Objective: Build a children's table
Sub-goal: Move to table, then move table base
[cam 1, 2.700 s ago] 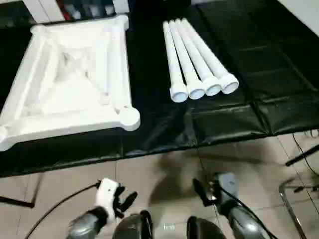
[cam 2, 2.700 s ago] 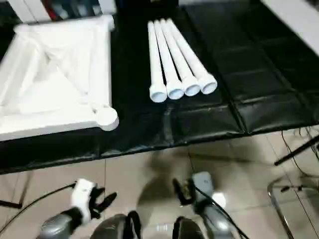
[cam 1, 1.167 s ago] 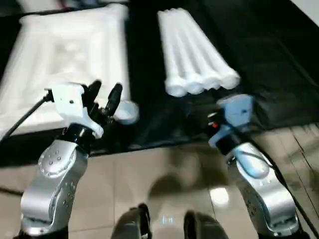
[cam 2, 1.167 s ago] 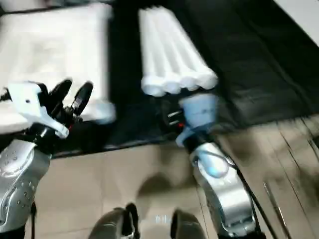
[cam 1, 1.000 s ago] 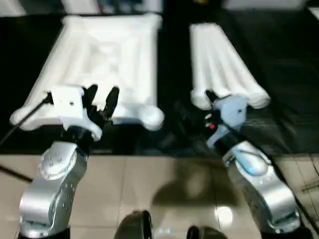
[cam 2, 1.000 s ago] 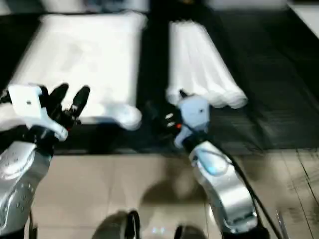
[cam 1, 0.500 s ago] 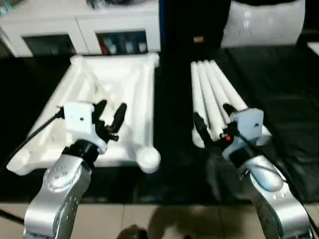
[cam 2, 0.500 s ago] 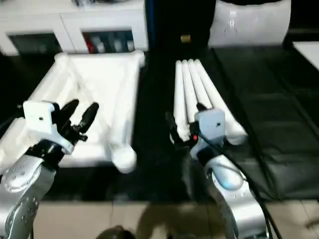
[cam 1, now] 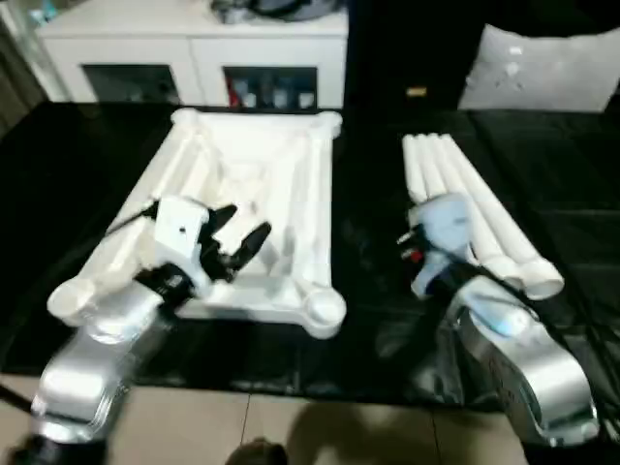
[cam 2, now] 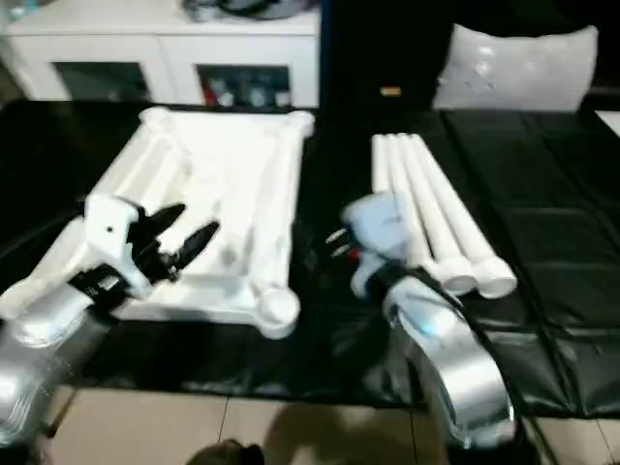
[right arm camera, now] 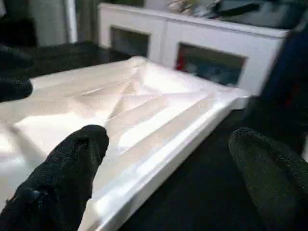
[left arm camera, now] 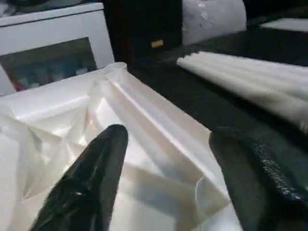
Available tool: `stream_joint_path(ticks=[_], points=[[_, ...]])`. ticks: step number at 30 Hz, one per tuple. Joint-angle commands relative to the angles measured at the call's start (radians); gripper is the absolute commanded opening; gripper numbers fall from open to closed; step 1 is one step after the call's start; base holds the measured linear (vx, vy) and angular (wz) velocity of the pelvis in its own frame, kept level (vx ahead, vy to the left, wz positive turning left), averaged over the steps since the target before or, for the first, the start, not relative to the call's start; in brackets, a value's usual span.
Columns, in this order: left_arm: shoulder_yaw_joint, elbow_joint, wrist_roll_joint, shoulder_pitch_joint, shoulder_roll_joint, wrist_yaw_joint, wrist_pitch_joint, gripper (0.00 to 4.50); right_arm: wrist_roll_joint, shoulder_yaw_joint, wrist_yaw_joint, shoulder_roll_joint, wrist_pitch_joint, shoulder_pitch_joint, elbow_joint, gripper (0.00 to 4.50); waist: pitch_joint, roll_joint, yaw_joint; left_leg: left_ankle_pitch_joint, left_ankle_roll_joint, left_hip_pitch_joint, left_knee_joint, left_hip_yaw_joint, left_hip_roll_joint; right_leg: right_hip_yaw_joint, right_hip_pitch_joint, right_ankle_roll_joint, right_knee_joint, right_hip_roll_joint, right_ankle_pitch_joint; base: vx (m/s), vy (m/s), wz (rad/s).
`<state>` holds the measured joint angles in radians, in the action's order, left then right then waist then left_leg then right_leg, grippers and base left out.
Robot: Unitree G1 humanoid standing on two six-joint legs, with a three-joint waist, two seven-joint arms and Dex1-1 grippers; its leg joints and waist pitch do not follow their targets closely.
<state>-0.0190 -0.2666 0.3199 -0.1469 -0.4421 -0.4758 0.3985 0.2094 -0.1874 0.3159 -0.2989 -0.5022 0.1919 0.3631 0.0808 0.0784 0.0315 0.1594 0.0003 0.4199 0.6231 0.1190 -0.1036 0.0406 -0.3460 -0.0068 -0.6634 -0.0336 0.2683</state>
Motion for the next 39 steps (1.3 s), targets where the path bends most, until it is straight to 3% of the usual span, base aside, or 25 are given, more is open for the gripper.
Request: stream_joint_path(ticks=[1,2,3,5,8,9,10,12,13,15,17,18,20,21,23,24,26,27,32,39], points=[[-0.047,0.032,0.001,-0.018,-0.089,-0.181,-0.042,3.52,0.024,-0.008,0.05,-0.025,-0.023,0.022,-0.019,4.5,-0.054,-0.01,0.002,0.492,-0.087,-0.046,-0.101,-0.056,-0.106,-0.068,-0.011,-0.146,0.105,-0.129,0.273,0.0,0.0,0.0],[-0.055,0.037,0.005,-0.02,-0.109,-0.218,-0.046,3.66,0.027,-0.01,0.062,-0.031,-0.025,0.026,-0.022,4.5,-0.058,-0.007,0.007,0.485,-0.087,-0.047,-0.099,-0.053,-0.106,-0.07,-0.012,-0.146,0.102,-0.132,0.277,0.0,0.0,0.0],[-0.081,0.05,0.014,-0.03,-0.162,-0.314,-0.05,3.66,0.03,-0.014,0.098,-0.05,-0.027,0.032,-0.029,4.5,-0.054,-0.005,0.004,0.474,-0.086,-0.04,-0.104,-0.052,-0.105,-0.066,-0.008,-0.146,0.101,-0.132,0.276,0.0,0.0,0.0],[-0.116,0.065,0.024,-0.049,-0.203,-0.399,-0.039,3.66,0.025,-0.014,0.127,-0.074,-0.036,0.031,-0.03,4.5,-0.055,-0.009,0.006,0.498,-0.096,-0.043,-0.111,-0.048,-0.109,-0.063,-0.014,-0.146,0.097,-0.129,0.273,0.0,0.0,0.0],[-0.165,0.108,0.005,-0.09,-0.224,-0.465,-0.049,3.51,0.036,-0.016,0.167,-0.115,-0.063,0.023,-0.016,4.5,-0.056,-0.015,0.011,0.501,-0.09,-0.049,-0.104,-0.04,-0.109,-0.067,-0.017,-0.153,0.105,-0.139,0.301,0.0,0.0,0.0],[-0.195,0.143,-0.021,-0.121,-0.218,-0.482,-0.062,3.4,0.057,-0.009,0.18,-0.13,-0.091,0.011,0.009,4.5,-0.052,-0.004,0.013,0.502,-0.091,-0.05,-0.105,-0.038,-0.11,-0.069,-0.021,-0.151,0.109,-0.14,0.302,0.0,0.0,0.0],[-0.196,0.144,-0.022,-0.122,-0.218,-0.482,-0.062,3.4,0.057,-0.009,0.181,-0.131,-0.092,0.01,0.011,4.5,-0.053,-0.001,0.012,0.493,-0.09,-0.045,-0.105,-0.042,-0.111,-0.068,-0.014,-0.152,0.104,-0.141,0.291,0.0,0.0,0.0],[-0.234,0.195,-0.052,-0.16,-0.209,-0.522,-0.082,3.2,0.079,0.001,0.201,-0.143,-0.089,-0.015,0.048,4.5,-0.056,-0.006,0.016,0.494,-0.084,-0.045,-0.109,-0.038,-0.114,-0.065,-0.016,-0.149,0.103,-0.138,0.268,0.0,0.0,0.0],[-0.237,0.199,-0.053,-0.163,-0.211,-0.529,-0.086,3.08,0.082,0.002,0.205,-0.144,-0.085,-0.017,0.051,4.5,-0.055,0.008,0.017,0.495,-0.086,-0.044,-0.108,-0.04,-0.114,-0.067,-0.016,-0.152,0.102,-0.142,0.264,0.0,0.0,0.0],[-0.258,0.226,-0.066,-0.179,-0.215,-0.562,-0.097,2.91,0.076,0.017,0.182,-0.132,-0.08,-0.031,0.065,4.5,-0.058,-0.002,0.011,0.47,-0.075,-0.034,-0.111,-0.039,-0.113,-0.061,-0.01,-0.162,0.098,-0.139,0.235,0.0,0.0,0.0],[-0.282,0.254,-0.081,-0.194,-0.218,-0.598,-0.107,2.84,0.086,0.012,0.199,-0.15,-0.098,-0.055,0.095,4.5,-0.058,-0.004,0.013,0.455,-0.06,-0.038,-0.107,-0.035,-0.113,-0.064,-0.013,-0.17,0.103,-0.14,0.227,0.0,0.0,0.0],[-0.296,0.27,-0.092,-0.204,-0.221,-0.616,-0.117,2.76,0.088,0.007,0.214,-0.165,-0.108,-0.069,0.11,4.5,-0.055,0.01,0.012,0.457,-0.058,-0.041,-0.105,-0.033,-0.113,-0.066,-0.015,-0.173,0.108,-0.141,0.229,0.0,0.0,0.0],[-0.315,0.286,-0.103,-0.216,-0.228,-0.644,-0.128,2.5,0.096,0.008,0.233,-0.183,-0.114,-0.084,0.122,4.5,-0.056,0.0,0.015,0.435,-0.042,-0.041,-0.104,-0.031,-0.114,-0.068,-0.011,-0.177,0.109,-0.142,0.225,0.0,0.0,0.0],[-0.318,0.292,-0.103,-0.22,-0.228,-0.65,-0.132,2.5,0.105,0.012,0.239,-0.186,-0.12,-0.085,0.125,4.5,-0.055,0.006,0.013,0.415,-0.03,-0.039,-0.102,-0.03,-0.112,-0.068,-0.009,-0.185,0.111,-0.144,0.223,0.0,0.0,0.0],[-0.323,0.322,-0.113,-0.238,-0.222,-0.654,-0.145,2.38,0.131,0.019,0.266,-0.205,-0.138,-0.098,0.146,4.5,-0.056,0.003,0.014,0.382,-0.014,-0.037,-0.098,-0.028,-0.114,-0.066,-0.006,-0.199,0.109,-0.143,0.209,0.0,0.0,0.0],[-0.327,0.335,-0.12,-0.246,-0.219,-0.657,-0.151,2.3,0.141,0.023,0.275,-0.213,-0.145,-0.103,0.155,4.5,-0.052,0.024,0.016,0.376,-0.007,-0.037,-0.096,-0.029,-0.114,-0.066,-0.008,-0.201,0.109,-0.143,0.211,0.0,0.0,0.0],[-0.334,0.356,-0.13,-0.256,-0.219,-0.669,-0.161,2.06,0.146,0.027,0.288,-0.227,-0.148,-0.112,0.169,4.5,-0.055,0.011,0.014,0.375,-0.003,-0.039,-0.099,-0.028,-0.116,-0.063,-0.003,-0.203,0.108,-0.137,0.2,0.0,0.0,0.0],[-0.337,0.377,-0.147,-0.266,-0.216,-0.673,-0.174,2.0,0.152,0.029,0.297,-0.24,-0.155,-0.121,0.184,4.5,-0.055,0.01,0.014,0.346,0.013,-0.037,-0.099,-0.026,-0.115,-0.063,-0.002,-0.21,0.11,-0.138,0.177,0.0,0.0,0.0],[-0.346,0.422,-0.178,-0.282,-0.214,-0.669,-0.199,1.59,0.157,0.022,0.323,-0.27,-0.171,-0.13,0.202,4.5,-0.058,0.022,0.01,0.303,0.037,-0.038,-0.103,-0.026,-0.122,-0.056,0.001,-0.229,0.101,-0.133,0.091,0.0,0.0,0.0],[-0.365,0.467,-0.224,-0.286,-0.23,-0.707,-0.244,0.96,0.158,0.004,0.346,-0.297,-0.181,-0.128,0.204,4.5,-0.053,0.018,0.005,0.347,0.019,-0.041,-0.105,-0.025,-0.121,-0.059,0.001,-0.236,0.106,-0.14,0.105,0.0,0.0,0.0]])
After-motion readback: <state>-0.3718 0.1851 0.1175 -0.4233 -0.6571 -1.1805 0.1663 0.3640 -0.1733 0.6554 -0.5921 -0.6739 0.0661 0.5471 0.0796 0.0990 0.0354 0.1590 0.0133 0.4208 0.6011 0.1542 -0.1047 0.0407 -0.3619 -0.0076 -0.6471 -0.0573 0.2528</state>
